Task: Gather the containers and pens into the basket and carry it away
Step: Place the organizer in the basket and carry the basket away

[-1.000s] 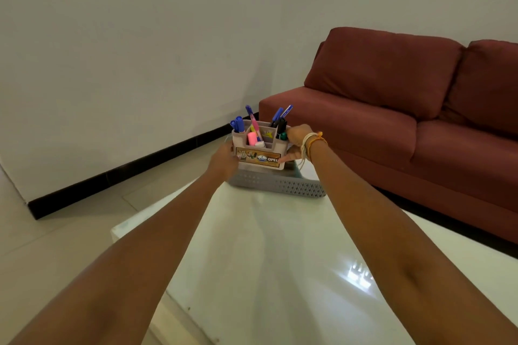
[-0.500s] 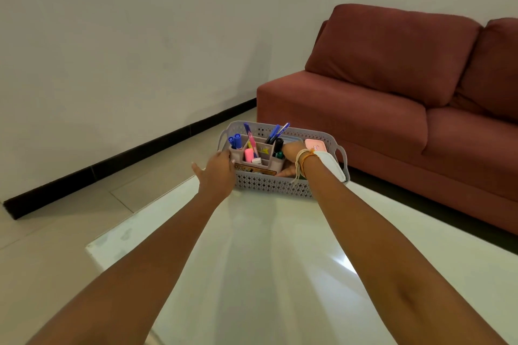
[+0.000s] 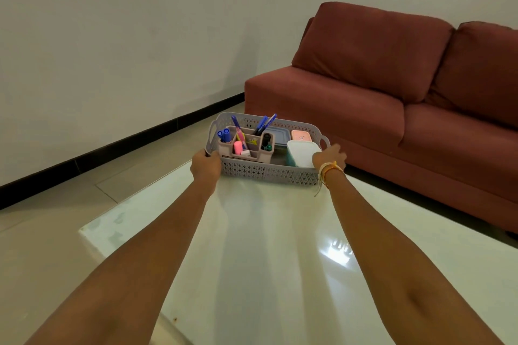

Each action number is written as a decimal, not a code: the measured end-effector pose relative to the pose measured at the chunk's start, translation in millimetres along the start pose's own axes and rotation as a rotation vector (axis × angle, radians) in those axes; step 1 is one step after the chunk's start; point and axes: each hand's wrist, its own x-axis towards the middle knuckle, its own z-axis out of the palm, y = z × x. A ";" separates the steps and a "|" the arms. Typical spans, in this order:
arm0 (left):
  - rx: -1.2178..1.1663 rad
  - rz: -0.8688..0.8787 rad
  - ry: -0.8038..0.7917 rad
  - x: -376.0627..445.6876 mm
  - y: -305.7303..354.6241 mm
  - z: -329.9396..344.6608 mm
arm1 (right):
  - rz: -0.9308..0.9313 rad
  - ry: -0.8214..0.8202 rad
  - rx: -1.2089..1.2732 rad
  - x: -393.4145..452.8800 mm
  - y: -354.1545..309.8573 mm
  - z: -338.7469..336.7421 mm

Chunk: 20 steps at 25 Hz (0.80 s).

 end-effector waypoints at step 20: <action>0.073 0.114 0.095 -149.6 -43.9 -83.1 | -0.069 0.105 0.466 -138.5 120.2 -51.6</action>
